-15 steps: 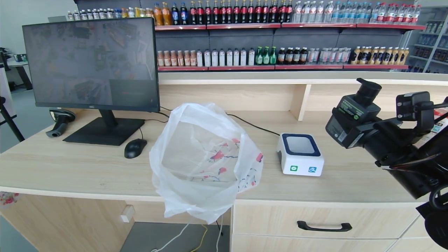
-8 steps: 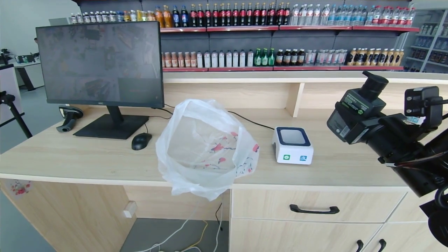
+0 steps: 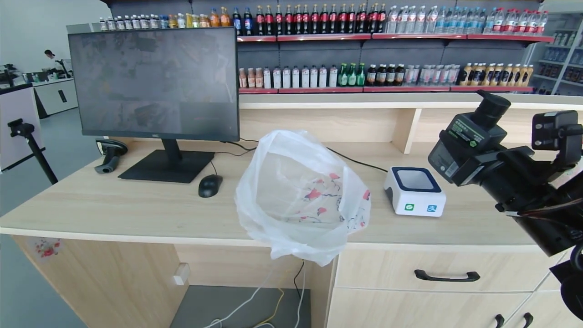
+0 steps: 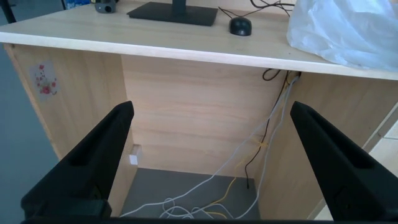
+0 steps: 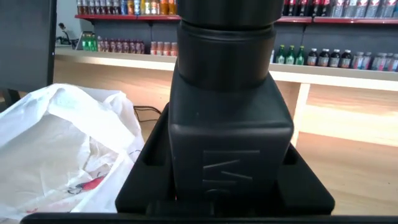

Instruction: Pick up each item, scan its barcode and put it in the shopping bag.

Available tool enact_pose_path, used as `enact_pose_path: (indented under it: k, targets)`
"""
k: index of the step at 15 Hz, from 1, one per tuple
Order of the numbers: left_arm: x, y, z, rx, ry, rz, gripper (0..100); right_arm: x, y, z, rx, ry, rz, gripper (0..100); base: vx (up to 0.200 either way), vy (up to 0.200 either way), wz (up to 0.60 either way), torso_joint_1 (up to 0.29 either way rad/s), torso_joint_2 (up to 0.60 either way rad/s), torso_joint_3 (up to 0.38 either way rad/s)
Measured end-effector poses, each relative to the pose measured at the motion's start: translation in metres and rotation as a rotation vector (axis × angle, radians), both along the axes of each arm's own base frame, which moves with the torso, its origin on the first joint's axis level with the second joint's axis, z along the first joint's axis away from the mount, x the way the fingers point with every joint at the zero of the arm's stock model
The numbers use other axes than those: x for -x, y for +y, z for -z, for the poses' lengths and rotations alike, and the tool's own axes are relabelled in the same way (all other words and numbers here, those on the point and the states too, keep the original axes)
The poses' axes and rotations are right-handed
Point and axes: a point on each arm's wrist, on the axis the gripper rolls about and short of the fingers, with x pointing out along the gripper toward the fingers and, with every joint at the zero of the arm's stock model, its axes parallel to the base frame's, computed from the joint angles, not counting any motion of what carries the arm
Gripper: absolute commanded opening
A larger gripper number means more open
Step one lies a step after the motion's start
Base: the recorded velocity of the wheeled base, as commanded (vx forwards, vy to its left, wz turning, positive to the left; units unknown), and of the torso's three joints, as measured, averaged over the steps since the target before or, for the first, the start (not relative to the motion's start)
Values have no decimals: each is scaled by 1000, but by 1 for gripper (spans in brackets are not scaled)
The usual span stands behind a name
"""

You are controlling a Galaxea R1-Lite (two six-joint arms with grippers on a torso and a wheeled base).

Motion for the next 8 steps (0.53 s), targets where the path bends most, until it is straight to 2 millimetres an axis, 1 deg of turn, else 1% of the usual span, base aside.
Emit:
enact_pose_path:
  k: [6,8]
  targets:
    - [0,0,0,0,-1,0,100,0,1,0,0,1,-4,0,0,200,0,6,3,2]
    - [0,0,0,-1,-1,0,100,1,1,1,1,3,-4,0,0,0,0,0,0,0]
